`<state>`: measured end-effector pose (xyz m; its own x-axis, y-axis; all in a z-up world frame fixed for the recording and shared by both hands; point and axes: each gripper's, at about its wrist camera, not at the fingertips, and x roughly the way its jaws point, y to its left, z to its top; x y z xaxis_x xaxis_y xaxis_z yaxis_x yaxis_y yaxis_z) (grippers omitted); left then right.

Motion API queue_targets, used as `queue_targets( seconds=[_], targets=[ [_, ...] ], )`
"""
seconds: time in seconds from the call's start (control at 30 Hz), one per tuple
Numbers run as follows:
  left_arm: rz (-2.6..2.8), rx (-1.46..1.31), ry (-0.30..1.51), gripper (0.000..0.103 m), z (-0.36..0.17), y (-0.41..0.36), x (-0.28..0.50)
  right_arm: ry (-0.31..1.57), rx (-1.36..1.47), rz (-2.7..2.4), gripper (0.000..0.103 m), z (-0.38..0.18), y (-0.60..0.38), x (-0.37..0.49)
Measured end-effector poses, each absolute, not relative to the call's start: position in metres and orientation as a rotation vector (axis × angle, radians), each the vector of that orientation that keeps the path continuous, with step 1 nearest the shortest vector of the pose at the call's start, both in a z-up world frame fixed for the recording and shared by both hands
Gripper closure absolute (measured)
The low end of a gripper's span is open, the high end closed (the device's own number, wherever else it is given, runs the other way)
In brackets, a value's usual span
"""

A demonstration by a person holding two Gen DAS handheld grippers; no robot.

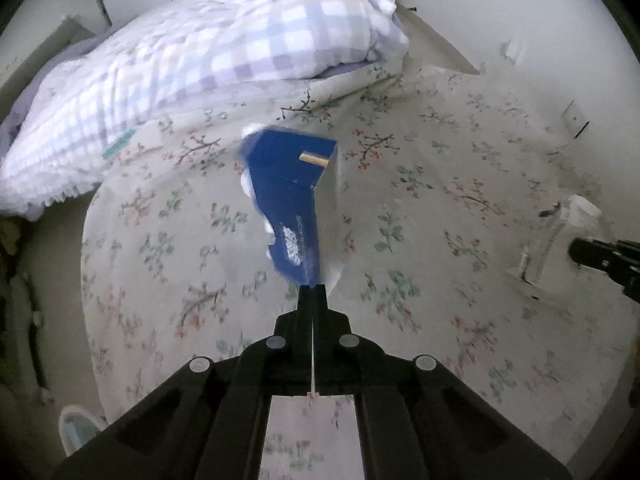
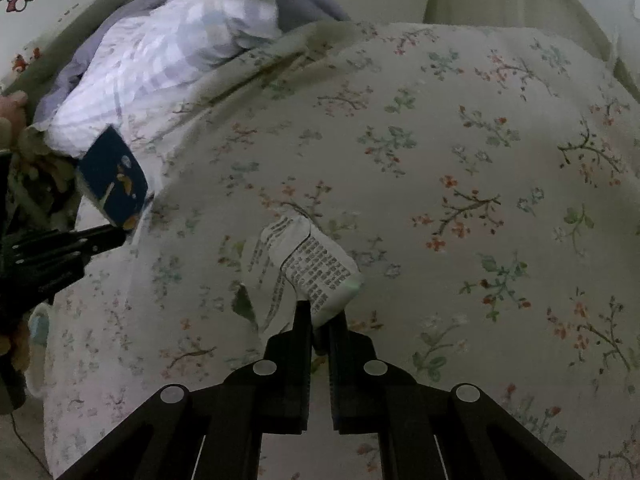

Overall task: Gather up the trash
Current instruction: 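Grasp the blue milk-biscuit box with the left tool while the right tool holds the paper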

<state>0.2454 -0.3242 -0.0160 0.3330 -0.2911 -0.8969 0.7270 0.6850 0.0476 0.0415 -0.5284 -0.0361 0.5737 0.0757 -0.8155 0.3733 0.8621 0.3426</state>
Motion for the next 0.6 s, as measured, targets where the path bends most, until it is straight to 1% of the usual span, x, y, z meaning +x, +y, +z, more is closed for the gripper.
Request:
queue_targets(
  seconds=[0.3,0.4,0.43,0.47,0.5,0.53,0.57,0.6],
  targets=[
    [-0.692,0.417,1.055,0.103,-0.002,-0.277,0.226,0.934,0.499,-0.165,0.098,-0.009,-0.495,0.04],
    [-0.65,0.442,1.073,0.099,-0.005,-0.277,0.228,0.928,0.478,-0.157,0.098,0.002,-0.485,0.039],
    [-0.635,0.463,1.069,0.087,-0.007,-0.28,0.229,0.927,0.472,-0.156,0.098,0.004,-0.483,0.039],
    [-0.624,0.481,1.057,0.063,-0.007,-0.284,0.23,0.927,0.467,-0.159,0.098,0.006,-0.482,0.038],
    [-0.622,0.489,1.047,0.048,-0.008,-0.286,0.229,0.926,0.466,-0.163,0.098,0.007,-0.483,0.038],
    [-0.623,0.501,1.018,0.029,-0.008,-0.292,0.228,0.926,0.469,-0.165,0.098,0.007,-0.484,0.037],
    [-0.628,0.514,0.987,0.025,-0.008,-0.299,0.227,0.925,0.474,-0.166,0.098,0.006,-0.486,0.035],
    [-0.635,0.521,0.978,0.025,-0.01,-0.304,0.228,0.925,0.479,-0.166,0.098,0.004,-0.49,0.034]
  ],
)
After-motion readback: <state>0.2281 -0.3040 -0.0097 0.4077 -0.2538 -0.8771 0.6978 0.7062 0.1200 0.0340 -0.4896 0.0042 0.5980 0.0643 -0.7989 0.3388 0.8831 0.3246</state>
